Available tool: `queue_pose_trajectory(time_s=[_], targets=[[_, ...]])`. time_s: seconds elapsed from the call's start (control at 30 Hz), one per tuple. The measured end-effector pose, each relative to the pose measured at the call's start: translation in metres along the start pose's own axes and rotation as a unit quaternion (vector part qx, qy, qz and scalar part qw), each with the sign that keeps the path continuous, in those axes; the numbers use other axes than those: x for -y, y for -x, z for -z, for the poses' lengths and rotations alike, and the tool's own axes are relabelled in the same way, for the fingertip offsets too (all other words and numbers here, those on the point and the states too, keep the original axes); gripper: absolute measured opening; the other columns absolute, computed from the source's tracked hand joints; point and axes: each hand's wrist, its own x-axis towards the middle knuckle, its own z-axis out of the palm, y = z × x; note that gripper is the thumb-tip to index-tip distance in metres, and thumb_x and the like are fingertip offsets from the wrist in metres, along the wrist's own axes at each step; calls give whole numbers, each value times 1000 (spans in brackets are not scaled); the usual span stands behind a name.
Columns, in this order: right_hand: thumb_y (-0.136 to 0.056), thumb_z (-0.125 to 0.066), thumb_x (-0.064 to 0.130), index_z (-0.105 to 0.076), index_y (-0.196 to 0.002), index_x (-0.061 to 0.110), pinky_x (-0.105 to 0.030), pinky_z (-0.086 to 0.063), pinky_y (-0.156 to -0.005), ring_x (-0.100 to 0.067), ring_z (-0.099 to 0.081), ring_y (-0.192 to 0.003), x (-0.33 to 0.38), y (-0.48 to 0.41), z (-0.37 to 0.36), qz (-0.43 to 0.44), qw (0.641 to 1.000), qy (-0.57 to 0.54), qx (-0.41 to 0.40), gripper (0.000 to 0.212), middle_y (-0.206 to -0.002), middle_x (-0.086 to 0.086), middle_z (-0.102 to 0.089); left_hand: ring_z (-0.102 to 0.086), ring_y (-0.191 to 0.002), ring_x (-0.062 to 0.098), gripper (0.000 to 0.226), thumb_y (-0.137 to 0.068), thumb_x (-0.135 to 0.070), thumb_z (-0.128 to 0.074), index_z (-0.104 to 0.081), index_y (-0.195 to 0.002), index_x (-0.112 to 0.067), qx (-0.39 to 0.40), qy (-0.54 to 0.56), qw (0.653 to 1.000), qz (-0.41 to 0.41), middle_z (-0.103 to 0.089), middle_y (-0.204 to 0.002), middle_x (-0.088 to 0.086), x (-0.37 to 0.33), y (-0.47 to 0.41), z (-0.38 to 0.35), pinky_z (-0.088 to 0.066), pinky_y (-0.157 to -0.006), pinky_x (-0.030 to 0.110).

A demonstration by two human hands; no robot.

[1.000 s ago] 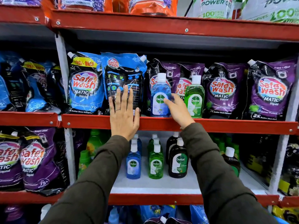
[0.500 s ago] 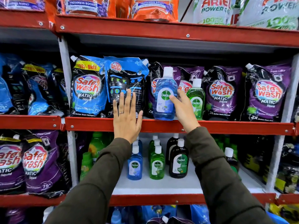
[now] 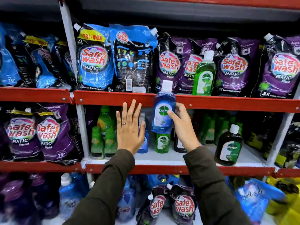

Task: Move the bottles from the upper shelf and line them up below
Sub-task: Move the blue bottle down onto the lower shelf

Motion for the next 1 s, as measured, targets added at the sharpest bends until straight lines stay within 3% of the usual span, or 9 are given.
queue_pose_trajectory(time_s=[0.1, 0.23, 0.37, 0.43, 0.5, 0.57, 0.8, 0.9, 1.0], targets=[[-101, -54, 19, -51, -130, 19, -14, -49, -89, 9, -63, -109, -63, 30, -20, -50, 997, 31, 46, 28, -124, 10, -66, 1, -162, 23, 64, -102, -31, -37, -17, -163, -23, 48, 2, 999, 23, -15, -174, 2, 26, 67, -12, 13, -129, 42], [-104, -51, 14, -47, -133, 15, -34, -49, -105, -20, -60, -124, -123, 71, -51, -109, 990, 43, 76, 29, -132, -6, -63, 0, -162, 23, 60, -104, -32, -29, -19, -162, -18, 157, -10, 984, 85, -15, -174, 3, 63, 151, -21, 1, -131, 49], [-104, -49, 12, -42, -142, 11, -48, -39, -119, -25, -51, -137, -145, 75, -63, -140, 986, 37, 85, 38, -148, -11, -53, -9, -161, 28, 63, -103, -37, -19, -28, -160, -11, 240, -39, 965, 101, -24, -170, 10, 65, 169, -32, -5, -130, 51], [-104, -49, 12, -41, -141, 14, -35, -37, -119, -12, -51, -135, -154, 79, -69, -155, 984, 28, 87, 38, -152, -2, -47, -13, -160, 30, 68, -101, -40, -13, -32, -158, -9, 273, -53, 954, 109, -29, -168, 12, 66, 176, -34, -8, -131, 51], [-105, -49, 11, -37, -141, 20, -12, -38, -104, 3, -51, -120, -161, 80, -76, -171, 980, 18, 100, 39, -143, 7, -45, -15, -159, 32, 72, -99, -41, -9, -33, -158, -7, 291, -62, 948, 109, -30, -168, 13, 67, 181, -37, -10, -131, 51], [-104, -49, 10, -40, -140, 12, 2, -40, -88, -1, -55, -114, -174, 80, -86, -174, 978, 24, 111, 37, -140, -1, -52, -14, -160, 32, 75, -98, -43, -6, -32, -158, -7, 312, -59, 940, 121, -30, -168, 13, 72, 189, -43, -10, -131, 50], [-104, -48, 7, -37, -143, 9, 3, -43, -76, 17, -53, -102, -195, 72, -106, -183, 977, 24, 104, 41, -126, 3, -54, -25, -156, 35, 65, -101, -38, -21, -46, -151, -4, 291, -57, 947, 120, -41, -162, 16, 73, 193, -47, -14, -129, 47], [-104, -49, 9, -38, -133, 22, 3, -42, -79, 0, -57, -110, -198, 68, -112, -171, 979, 34, 104, 34, -128, 1, -55, -32, -153, 37, 61, -101, -35, -27, -52, -146, -2, 283, -61, 950, 114, -48, -157, 18, 73, 193, -48, -15, -124, 47], [-104, -49, 11, -39, -135, 22, 2, -43, -85, -15, -55, -122, -202, 68, -113, -154, 982, 36, 104, 35, -134, -4, -56, -33, -153, 37, 60, -101, -35, -28, -52, -146, -2, 280, -63, 951, 111, -48, -157, 18, 75, 195, -49, -14, -124, 48]])
